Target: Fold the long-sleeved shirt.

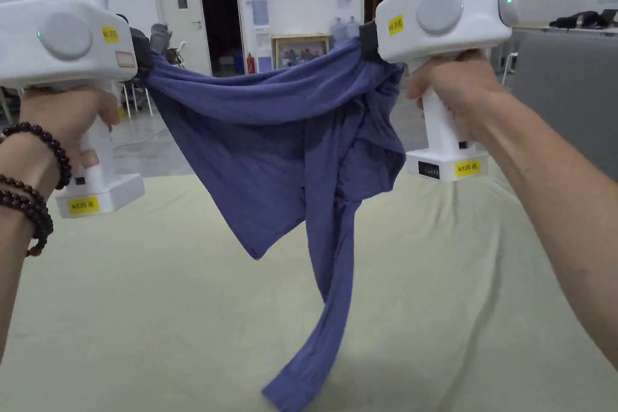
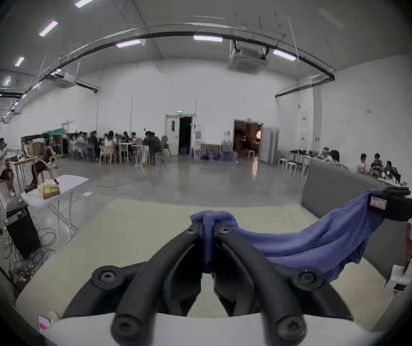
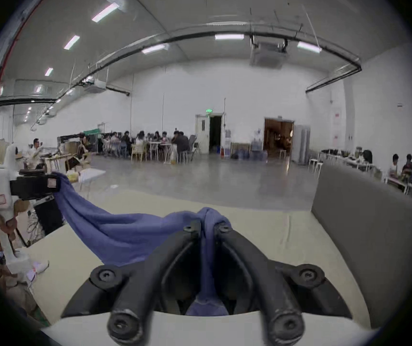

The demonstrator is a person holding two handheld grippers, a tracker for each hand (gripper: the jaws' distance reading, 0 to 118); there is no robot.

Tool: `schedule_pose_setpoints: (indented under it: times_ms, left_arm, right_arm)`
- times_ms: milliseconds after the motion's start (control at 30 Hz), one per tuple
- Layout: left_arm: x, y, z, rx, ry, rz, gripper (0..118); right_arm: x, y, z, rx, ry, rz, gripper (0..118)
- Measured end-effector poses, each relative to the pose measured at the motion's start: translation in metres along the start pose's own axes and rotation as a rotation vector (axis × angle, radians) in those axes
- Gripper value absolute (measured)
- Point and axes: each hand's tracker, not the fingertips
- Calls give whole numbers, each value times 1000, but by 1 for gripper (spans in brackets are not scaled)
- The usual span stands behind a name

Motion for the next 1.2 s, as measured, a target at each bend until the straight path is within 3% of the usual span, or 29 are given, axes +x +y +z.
schedule_pose_setpoints:
  times_ms: [167,333,500,633,767,967,1067,1200]
  left_arm:
    - [7,32,-4,39,12,2,0]
    - [17,12,-14,35,-19,-21,0]
    - [15,-75,-38,-101,-72,102,0]
    - [17,-158,-54,-207,-40,17,0]
    - [9,-220,-59,-274,-91,81,0]
    - [-6,-253,-21,-267,-83,73,0]
    - [-15,-278,23,-262,-80,56,0]
    - [-20,-334,97,-391,-36,-34,0]
  right_arm:
    - [18,34,-5,24,-22,-62,4]
    - [28,2,-16,-27,-30,-68,4]
    - [34,-90,-43,-160,-37,-72,4]
    - [39,-173,-70,-283,-40,-117,4]
    - [38,-243,-79,-371,-36,-113,4]
    - [27,-278,-29,-360,34,-213,4]
    - [15,-309,14,-359,39,-197,4]
    - [-8,-369,84,-424,56,-133,4]
